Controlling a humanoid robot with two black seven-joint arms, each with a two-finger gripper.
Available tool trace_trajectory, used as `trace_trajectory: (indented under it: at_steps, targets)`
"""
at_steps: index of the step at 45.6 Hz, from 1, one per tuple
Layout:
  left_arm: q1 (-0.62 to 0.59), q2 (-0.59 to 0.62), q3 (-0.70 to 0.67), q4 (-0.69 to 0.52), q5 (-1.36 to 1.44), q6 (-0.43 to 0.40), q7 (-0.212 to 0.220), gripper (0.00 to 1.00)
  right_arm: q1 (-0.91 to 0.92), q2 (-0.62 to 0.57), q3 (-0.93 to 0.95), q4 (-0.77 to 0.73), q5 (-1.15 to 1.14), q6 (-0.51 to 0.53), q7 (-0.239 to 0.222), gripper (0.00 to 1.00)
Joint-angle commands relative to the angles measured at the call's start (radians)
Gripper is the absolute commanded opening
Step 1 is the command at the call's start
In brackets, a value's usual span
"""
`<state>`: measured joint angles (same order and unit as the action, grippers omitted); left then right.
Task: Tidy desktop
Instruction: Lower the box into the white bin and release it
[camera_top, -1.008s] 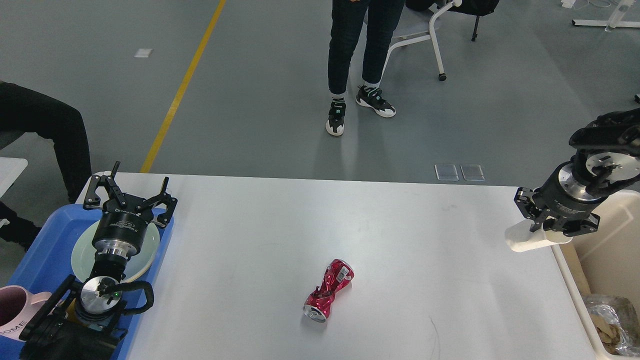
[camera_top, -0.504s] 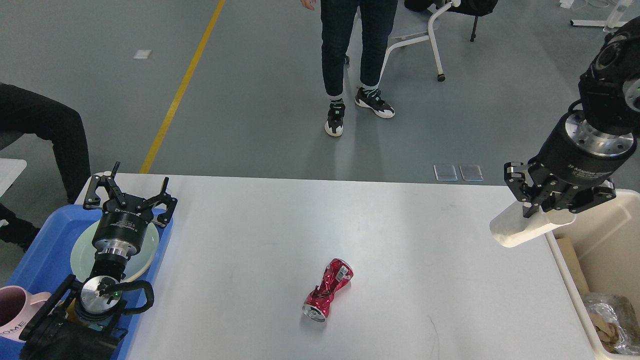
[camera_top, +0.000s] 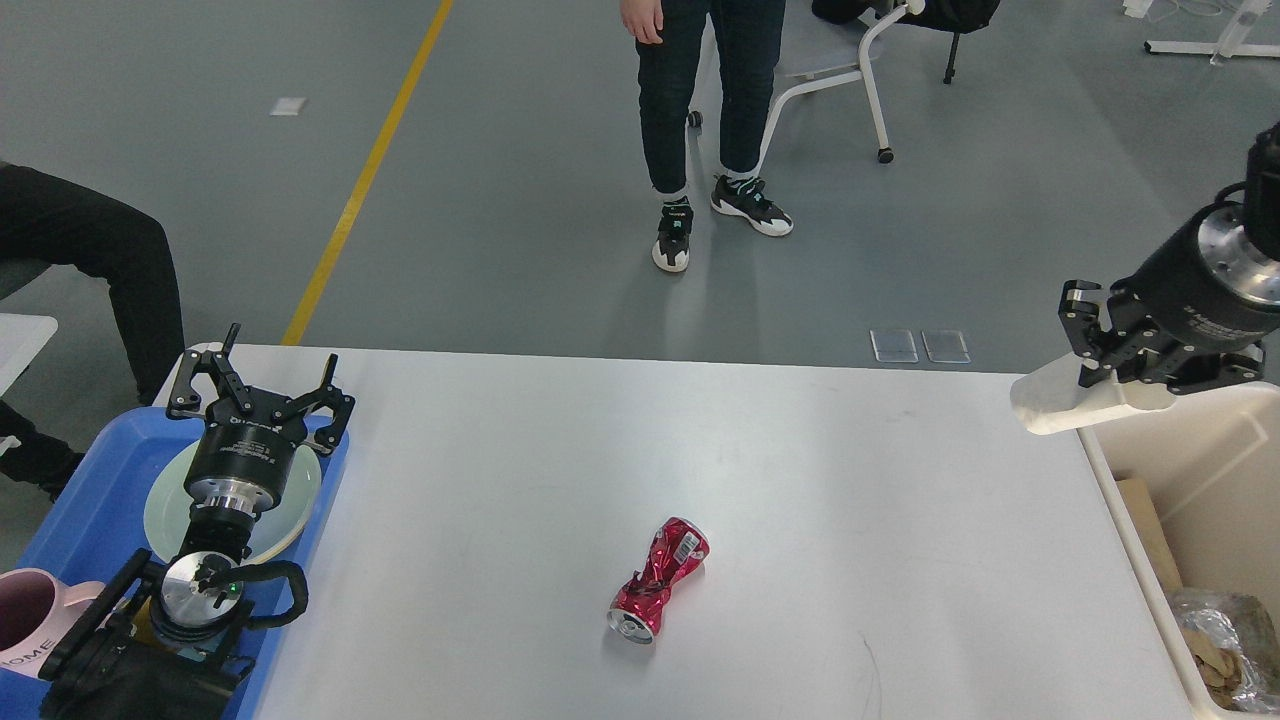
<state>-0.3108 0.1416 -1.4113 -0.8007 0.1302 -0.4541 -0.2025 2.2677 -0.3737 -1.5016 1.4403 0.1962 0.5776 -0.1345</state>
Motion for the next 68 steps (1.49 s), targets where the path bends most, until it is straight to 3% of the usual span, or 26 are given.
trace_trajectory:
  at_steps: [1, 10, 18, 28, 37, 45, 64, 65, 66, 68]
  targets:
    - [0.001, 0.001, 0.0, 0.0, 0.0, 0.0, 0.0, 0.96, -0.157, -0.114, -0.019, -0.096, -0.009, -0.111, -0.004, 0.0]
    - [-0.001, 0.0, 0.0, 0.0, 0.0, 0.0, 0.0, 0.96, -0.503, -0.283, 0.043, -0.374, 0.005, -0.222, -0.002, 0.0]
    - [-0.001, 0.001, 0.0, 0.0, 0.0, 0.0, 0.0, 0.96, -0.899, -0.343, 0.268, -0.648, 0.008, -0.324, -0.004, 0.0]
    - [-0.001, 0.001, 0.002, 0.0, 0.0, 0.0, 0.0, 0.96, -1.37, -0.301, 0.612, -1.055, 0.006, -0.324, -0.005, 0.0]
    - [0.001, 0.001, 0.002, 0.0, 0.0, 0.0, 0.0, 0.96, -1.68, -0.079, 0.715, -1.461, 0.006, -0.349, -0.007, 0.0]
    - [-0.001, 0.001, 0.002, 0.0, 0.0, 0.0, 0.0, 0.96, -1.726, -0.005, 0.719, -1.488, 0.006, -0.439, -0.007, 0.0]
    - [0.001, 0.001, 0.002, 0.0, 0.0, 0.0, 0.0, 0.96, -1.775, 0.038, 0.719, -1.489, 0.006, -0.456, -0.007, 0.0]
    - [-0.001, 0.001, 0.002, 0.0, 0.0, 0.0, 0.0, 0.96, -1.775, 0.038, 0.719, -1.489, 0.006, -0.456, -0.005, 0.03]
    - [-0.001, 0.001, 0.002, 0.002, 0.0, 0.0, 0.0, 0.96, -1.777, 0.038, 0.719, -1.491, 0.006, -0.459, -0.005, 0.18]
    - [-0.001, -0.001, 0.002, 0.0, 0.0, 0.0, 0.0, 0.96, -1.777, 0.038, 0.719, -1.492, 0.008, -0.482, -0.005, 0.6]
